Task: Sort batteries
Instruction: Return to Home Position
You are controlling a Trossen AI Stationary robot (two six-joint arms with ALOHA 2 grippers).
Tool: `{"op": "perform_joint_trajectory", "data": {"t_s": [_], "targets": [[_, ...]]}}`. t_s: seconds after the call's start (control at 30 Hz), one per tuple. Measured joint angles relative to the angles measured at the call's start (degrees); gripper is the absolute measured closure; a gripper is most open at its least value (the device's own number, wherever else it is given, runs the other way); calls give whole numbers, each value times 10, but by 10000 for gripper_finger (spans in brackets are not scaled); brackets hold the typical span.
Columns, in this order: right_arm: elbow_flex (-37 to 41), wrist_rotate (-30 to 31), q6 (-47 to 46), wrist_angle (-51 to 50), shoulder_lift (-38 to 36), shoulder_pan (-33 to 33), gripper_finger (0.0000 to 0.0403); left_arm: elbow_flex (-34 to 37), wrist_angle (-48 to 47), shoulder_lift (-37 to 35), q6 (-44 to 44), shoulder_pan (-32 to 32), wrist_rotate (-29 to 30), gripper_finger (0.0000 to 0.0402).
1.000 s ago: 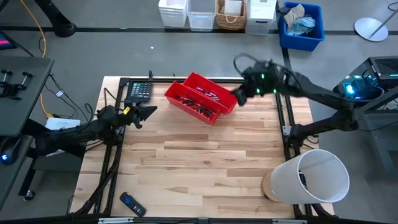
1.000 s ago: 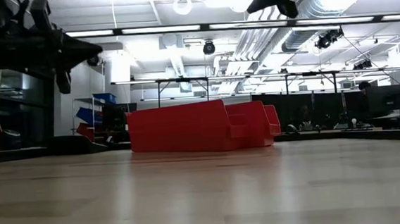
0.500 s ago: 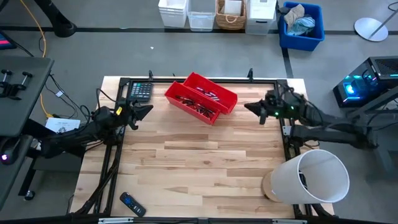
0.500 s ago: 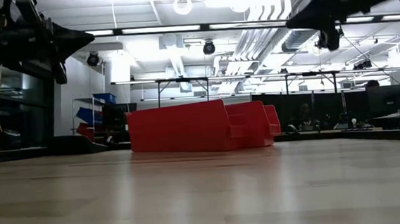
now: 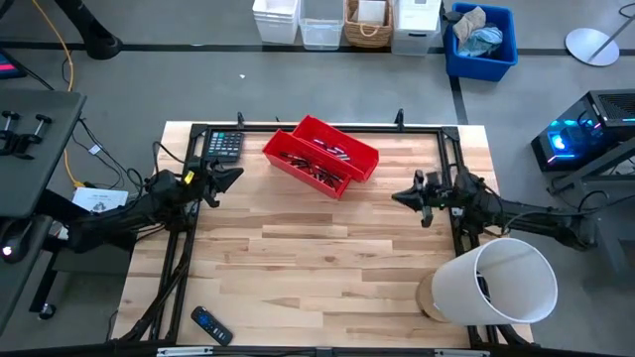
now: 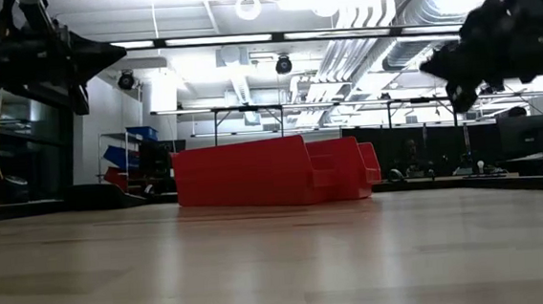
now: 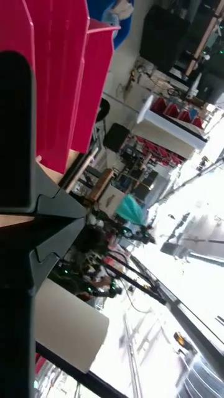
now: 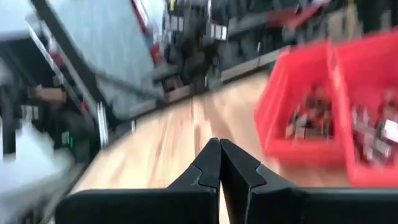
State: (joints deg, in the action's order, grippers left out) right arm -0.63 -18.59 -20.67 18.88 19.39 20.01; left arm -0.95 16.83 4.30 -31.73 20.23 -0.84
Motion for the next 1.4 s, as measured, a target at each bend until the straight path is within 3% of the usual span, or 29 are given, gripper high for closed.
{"op": "perform_joint_trajectory", "data": {"t_s": [0.1,0.3,0.5,0.63,0.83,1.03,1.4], "targets": [[0,-14,25,-52,1,0,403,0,-23,-41,-1,0,0,402],[0,42,-39,-162,1,0,403,3,-47,-41,0,0,0,402],[0,52,-61,-163,9,0,403,2,-171,-40,0,-14,3,401],[0,61,-64,-165,0,-8,403,3,-165,-41,0,-20,4,401],[0,126,-63,-174,-189,-124,403,2,-164,-41,0,-26,4,401],[1,109,-61,-67,-194,-185,403,2,-163,-41,-1,-43,0,401],[1,110,-63,-107,-194,-184,402,2,-164,-41,8,-75,0,401]]}}
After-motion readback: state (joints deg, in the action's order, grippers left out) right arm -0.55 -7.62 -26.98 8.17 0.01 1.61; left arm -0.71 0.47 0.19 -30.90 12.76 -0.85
